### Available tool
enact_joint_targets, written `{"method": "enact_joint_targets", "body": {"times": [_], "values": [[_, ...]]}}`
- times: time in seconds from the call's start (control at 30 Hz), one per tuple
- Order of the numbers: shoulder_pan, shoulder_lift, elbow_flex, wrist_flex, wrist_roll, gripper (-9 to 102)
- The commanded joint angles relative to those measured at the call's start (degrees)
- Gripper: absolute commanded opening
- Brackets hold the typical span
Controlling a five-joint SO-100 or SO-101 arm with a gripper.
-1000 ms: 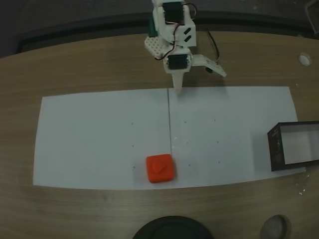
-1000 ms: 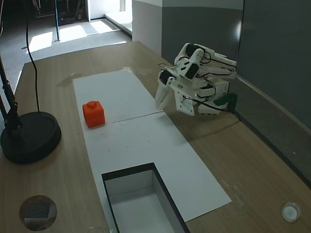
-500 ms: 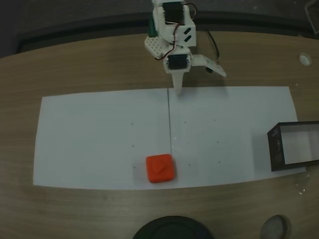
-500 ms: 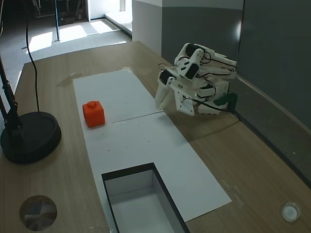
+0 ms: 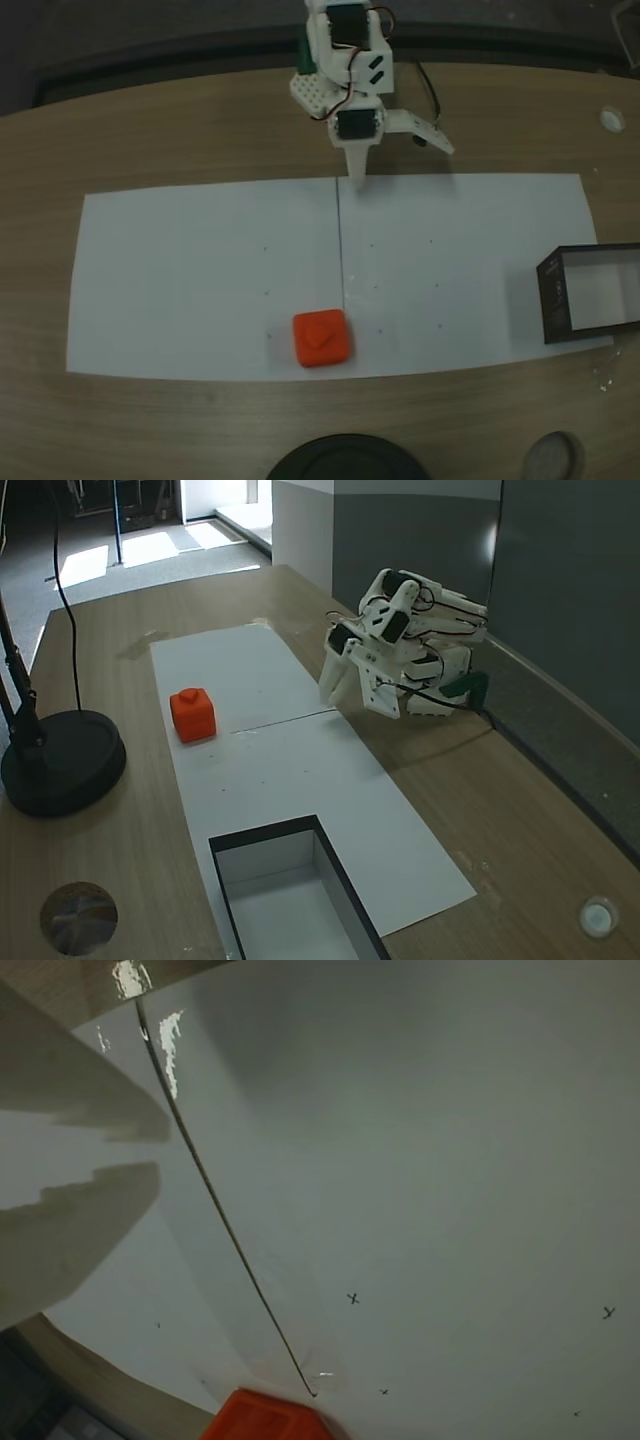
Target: Grab a orange square and put it in the box.
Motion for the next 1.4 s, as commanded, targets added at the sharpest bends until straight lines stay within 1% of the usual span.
{"method": "enact_joint_targets", "body": {"times": [0.0, 0.07, 0.1, 0.2, 0.3, 0.37, 0.43, 0.53, 0.7, 0.8, 0.93, 1.03, 1.17, 1.3, 1.37], "values": [[-0.97, 1.32, -3.69, -4.13, -0.26, 0], [0.53, 1.32, -4.48, -8.70, -0.35, 1], [1.49, 1.23, -4.92, -11.07, -1.23, 3], [3.87, 0.97, -8.35, -17.05, -5.80, 16], [4.39, -1.14, -13.97, -18.98, -4.92, 25], [4.39, -5.19, -17.31, -20.13, -4.75, 27], [4.39, -12.04, -20.57, -22.24, -4.92, 28], [4.39, -26.72, -27.77, -24.79, -5.10, 28], [4.31, -56.69, -48.87, -24.52, -5.10, 28], [4.39, -75.15, -63.02, -21.62, -5.19, 28], [4.66, -97.03, -82.88, -12.13, -5.62, 28], [5.54, -110.13, -95.71, -5.01, -6.77, 28], [7.21, -122.96, -109.16, 1.32, -7.12, 28], [8.26, -131.84, -118.92, 5.10, -7.21, 29], [8.61, -135.44, -122.78, 7.12, -7.29, 32]]}}
